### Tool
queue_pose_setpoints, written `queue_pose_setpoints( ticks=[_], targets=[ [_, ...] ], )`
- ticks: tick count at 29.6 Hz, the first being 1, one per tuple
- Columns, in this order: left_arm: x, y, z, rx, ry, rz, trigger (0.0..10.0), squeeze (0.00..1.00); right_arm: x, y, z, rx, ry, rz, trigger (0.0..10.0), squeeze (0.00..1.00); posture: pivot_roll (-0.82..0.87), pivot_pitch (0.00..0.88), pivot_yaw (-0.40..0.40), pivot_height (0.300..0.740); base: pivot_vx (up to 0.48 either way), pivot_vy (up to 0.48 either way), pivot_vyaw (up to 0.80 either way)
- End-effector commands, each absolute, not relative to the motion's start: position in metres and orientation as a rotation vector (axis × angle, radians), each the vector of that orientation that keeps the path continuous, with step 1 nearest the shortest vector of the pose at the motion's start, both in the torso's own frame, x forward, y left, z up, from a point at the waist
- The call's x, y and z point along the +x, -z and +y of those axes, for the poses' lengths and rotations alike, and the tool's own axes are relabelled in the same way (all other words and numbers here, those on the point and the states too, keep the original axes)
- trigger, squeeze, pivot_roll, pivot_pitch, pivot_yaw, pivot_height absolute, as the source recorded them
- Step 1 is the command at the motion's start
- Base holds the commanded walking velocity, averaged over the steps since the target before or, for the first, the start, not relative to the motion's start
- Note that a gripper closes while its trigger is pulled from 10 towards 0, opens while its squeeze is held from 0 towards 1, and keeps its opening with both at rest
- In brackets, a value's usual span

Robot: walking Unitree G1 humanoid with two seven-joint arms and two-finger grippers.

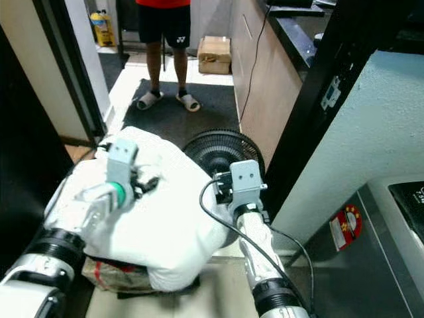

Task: Clothes washing

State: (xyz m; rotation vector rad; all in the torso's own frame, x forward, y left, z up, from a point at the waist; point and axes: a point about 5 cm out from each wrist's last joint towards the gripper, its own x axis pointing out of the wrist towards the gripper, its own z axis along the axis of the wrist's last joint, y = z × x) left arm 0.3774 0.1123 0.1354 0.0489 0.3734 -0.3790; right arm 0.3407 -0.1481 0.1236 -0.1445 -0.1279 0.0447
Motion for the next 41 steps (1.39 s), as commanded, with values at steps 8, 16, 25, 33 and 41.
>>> queue_pose_setpoints(
  ticks=[8, 16, 25, 33, 41],
  targets=[
    [0.369, -0.126, 0.102, 0.085, 0.408, 0.354, 0.0, 0.00, 0.330, -0.110, -0.153, -0.139, -0.019, -0.096, 10.0, 0.00, 0.03, 0.140, 0.071, 0.740, 0.000, 0.000, 0.00],
    [0.372, -0.149, 0.101, 0.046, 0.392, 0.211, 0.0, 0.00, 0.338, -0.118, -0.148, -0.145, -0.043, -0.111, 10.0, 0.00, 0.04, 0.113, 0.048, 0.740, 0.000, 0.000, 0.00],
    [0.364, -0.209, 0.103, 0.048, 0.395, -0.084, 0.0, 0.00, 0.342, -0.121, -0.141, -0.142, -0.068, -0.119, 10.0, 0.00, 0.06, 0.087, 0.038, 0.740, 0.000, 0.000, 0.00],
    [0.348, -0.246, 0.107, 0.080, 0.395, -0.236, 0.0, 0.00, 0.344, -0.123, -0.134, -0.132, -0.085, -0.125, 10.0, 0.00, 0.08, 0.074, 0.032, 0.740, 0.000, 0.000, 0.00],
    [0.335, -0.303, 0.098, 0.071, 0.397, -0.478, 10.0, 0.00, 0.349, -0.134, -0.134, -0.127, -0.087, -0.159, 10.0, 0.00, 0.07, 0.053, 0.020, 0.740, 0.000, 0.000, 0.00]
  ],
)
